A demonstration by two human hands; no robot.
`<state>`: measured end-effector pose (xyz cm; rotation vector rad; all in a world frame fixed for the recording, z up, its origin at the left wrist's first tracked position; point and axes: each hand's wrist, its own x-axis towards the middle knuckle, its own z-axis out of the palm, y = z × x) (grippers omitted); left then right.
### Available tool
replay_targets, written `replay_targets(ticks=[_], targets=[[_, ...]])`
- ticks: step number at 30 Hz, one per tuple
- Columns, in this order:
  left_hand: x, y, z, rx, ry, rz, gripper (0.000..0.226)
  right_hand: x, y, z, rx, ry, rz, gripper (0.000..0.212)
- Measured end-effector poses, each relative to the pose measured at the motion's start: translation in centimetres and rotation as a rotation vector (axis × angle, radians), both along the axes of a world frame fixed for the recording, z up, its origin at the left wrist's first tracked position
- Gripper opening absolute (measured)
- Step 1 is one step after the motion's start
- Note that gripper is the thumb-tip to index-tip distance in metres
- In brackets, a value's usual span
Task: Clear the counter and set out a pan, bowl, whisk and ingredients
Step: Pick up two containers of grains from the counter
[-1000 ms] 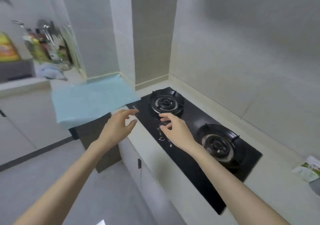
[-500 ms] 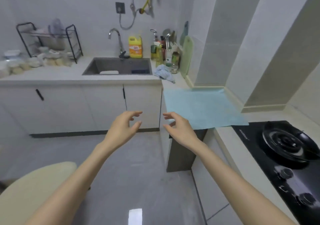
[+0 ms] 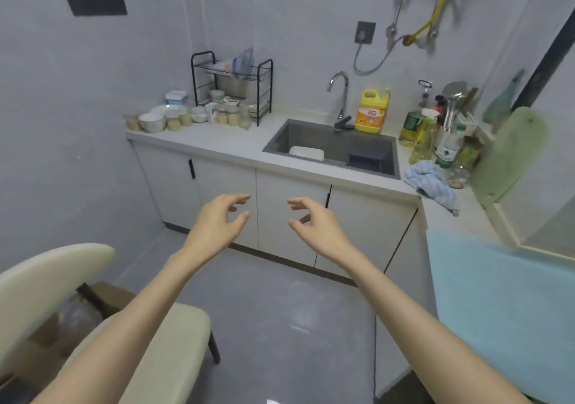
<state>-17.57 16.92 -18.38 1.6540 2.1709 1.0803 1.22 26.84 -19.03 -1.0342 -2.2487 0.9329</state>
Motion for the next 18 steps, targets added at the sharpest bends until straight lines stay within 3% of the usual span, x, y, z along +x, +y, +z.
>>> replay_targets(ticks=[8, 18], targets=[[-10.7, 10.2, 2.7, 0.022, 0.004, 0.158, 0.038, -12.1, 12.7, 1.7, 0.013, -0.006, 0.144, 0.040], [-25.1, 20.8, 0.6, -0.014, -0.012, 0.259, 0.039, -27.1, 25.9, 0.8, 0.043, -0.026, 0.244, 0.041]])
